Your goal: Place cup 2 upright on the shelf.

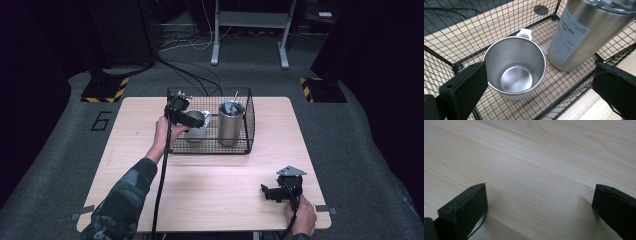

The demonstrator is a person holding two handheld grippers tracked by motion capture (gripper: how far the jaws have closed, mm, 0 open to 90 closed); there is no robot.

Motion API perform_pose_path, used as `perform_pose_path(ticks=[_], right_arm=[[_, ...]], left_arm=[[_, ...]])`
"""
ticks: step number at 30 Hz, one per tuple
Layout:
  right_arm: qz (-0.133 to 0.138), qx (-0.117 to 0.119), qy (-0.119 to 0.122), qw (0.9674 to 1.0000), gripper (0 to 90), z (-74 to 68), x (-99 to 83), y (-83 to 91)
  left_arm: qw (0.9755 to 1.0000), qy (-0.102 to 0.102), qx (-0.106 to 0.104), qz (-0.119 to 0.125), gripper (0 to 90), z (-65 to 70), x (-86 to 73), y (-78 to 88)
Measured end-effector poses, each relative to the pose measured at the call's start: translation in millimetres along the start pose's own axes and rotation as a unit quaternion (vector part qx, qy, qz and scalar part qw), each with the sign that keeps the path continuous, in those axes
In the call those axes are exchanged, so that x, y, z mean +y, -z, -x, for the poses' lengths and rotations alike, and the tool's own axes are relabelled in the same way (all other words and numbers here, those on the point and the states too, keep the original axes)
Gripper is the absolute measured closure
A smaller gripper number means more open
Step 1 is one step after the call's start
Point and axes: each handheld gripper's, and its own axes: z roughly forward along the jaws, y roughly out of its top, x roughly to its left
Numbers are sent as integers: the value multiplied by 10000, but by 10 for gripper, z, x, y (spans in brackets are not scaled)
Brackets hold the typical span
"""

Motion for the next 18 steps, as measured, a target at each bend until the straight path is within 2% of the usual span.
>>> perform_pose_path(ticks=[9, 18], right_arm=[[7, -7, -4, 10000, 0, -1, 0, -1], [5, -3, -2, 10000, 0, 0, 0, 0]], left_arm=[[9994, -336, -68, 39, 1, 175, -98, 209], [9986, -477, -83, 194, 0, 177, -307, 482]])
